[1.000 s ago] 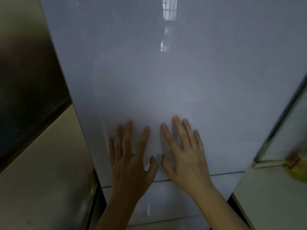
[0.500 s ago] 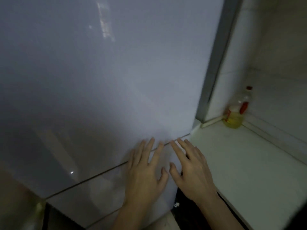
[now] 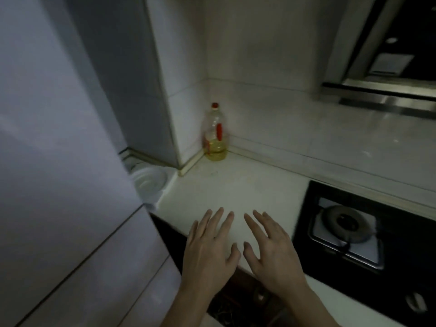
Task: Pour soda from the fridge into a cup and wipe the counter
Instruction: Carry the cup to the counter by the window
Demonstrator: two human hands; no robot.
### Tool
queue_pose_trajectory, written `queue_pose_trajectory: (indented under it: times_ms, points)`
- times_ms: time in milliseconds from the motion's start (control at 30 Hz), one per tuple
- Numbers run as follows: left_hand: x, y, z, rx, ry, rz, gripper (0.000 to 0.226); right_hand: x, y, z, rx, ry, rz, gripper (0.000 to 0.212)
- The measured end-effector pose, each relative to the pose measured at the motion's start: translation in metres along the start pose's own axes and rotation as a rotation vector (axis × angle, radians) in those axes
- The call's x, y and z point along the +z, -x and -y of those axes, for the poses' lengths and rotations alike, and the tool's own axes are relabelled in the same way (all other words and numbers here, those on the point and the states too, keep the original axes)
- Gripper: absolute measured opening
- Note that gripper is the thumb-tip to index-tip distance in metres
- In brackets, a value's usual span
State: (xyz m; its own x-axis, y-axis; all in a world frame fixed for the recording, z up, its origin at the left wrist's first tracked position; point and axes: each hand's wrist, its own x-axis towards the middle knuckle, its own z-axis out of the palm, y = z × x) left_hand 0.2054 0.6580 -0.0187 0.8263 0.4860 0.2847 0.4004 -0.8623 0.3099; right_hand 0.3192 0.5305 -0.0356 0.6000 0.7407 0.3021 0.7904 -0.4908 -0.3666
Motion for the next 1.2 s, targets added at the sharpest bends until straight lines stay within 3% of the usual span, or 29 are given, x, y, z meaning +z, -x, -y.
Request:
queue_pose_trajectory:
  times_ms: [200,500,733,967,1200]
  points:
    - [0.042,-0.037,-0.067,0.197,0.084,0.092,0.064,-0.037,0.027,-0.065,0.203,0.069,-0.103,0.059]
    - [0.082,-0.058,-0.186,0.621,0.218,0.247,0.063,-0.097,0.123,-0.118,0.658,0.220,-0.272,0.057]
    - [0.096,-0.022,-0.257,1.007,0.368,0.404,0.062,-0.120,0.213,-0.092,1.040,0.332,-0.412,0.060]
    - [0.101,0.041,-0.283,1.210,0.499,0.553,0.058,-0.111,0.300,-0.030,1.387,0.389,-0.450,0.059]
    - [0.093,0.101,-0.300,1.385,0.544,0.653,0.056,-0.111,0.354,0.016,1.590,0.442,-0.572,0.059]
